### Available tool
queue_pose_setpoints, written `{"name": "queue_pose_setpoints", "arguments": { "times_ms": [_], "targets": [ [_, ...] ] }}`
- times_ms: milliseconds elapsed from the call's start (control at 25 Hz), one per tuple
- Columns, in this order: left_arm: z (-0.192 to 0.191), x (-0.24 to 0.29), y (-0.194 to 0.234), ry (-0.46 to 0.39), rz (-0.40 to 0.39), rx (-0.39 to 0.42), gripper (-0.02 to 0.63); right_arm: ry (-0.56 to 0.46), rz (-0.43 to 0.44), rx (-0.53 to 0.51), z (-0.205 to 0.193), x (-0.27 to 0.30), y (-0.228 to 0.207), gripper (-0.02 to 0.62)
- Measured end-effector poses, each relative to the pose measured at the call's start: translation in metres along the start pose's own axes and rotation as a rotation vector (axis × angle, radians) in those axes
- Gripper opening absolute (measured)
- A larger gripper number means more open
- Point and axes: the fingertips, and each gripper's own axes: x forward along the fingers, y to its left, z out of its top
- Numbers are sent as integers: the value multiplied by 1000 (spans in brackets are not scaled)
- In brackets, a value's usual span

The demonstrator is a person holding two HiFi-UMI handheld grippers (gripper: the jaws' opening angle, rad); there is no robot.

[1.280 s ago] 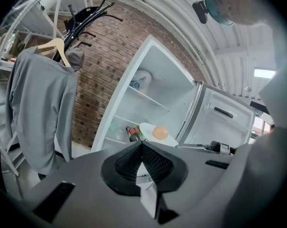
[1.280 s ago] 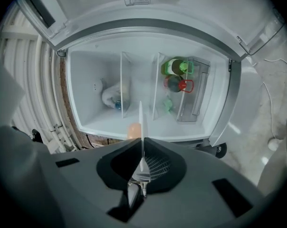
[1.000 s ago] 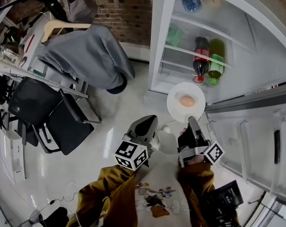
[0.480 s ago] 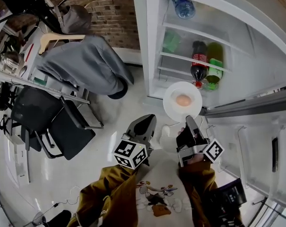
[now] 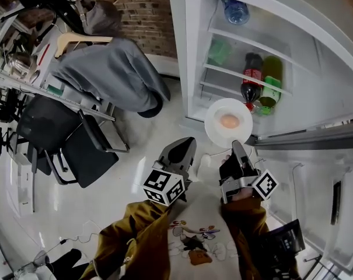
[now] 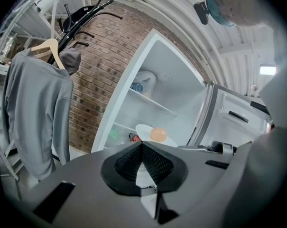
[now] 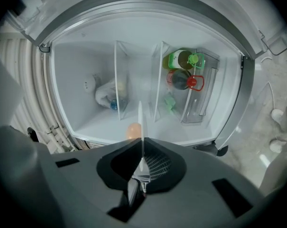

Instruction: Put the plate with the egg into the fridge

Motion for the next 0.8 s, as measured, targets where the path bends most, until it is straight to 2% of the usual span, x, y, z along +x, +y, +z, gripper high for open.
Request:
{"name": "queue_pose_setpoints", "arguments": {
  "times_ms": [800],
  "targets": [
    [20, 23, 11, -38, 55, 27, 8, 39, 4, 18, 15, 38, 4, 20]
  ]
}}
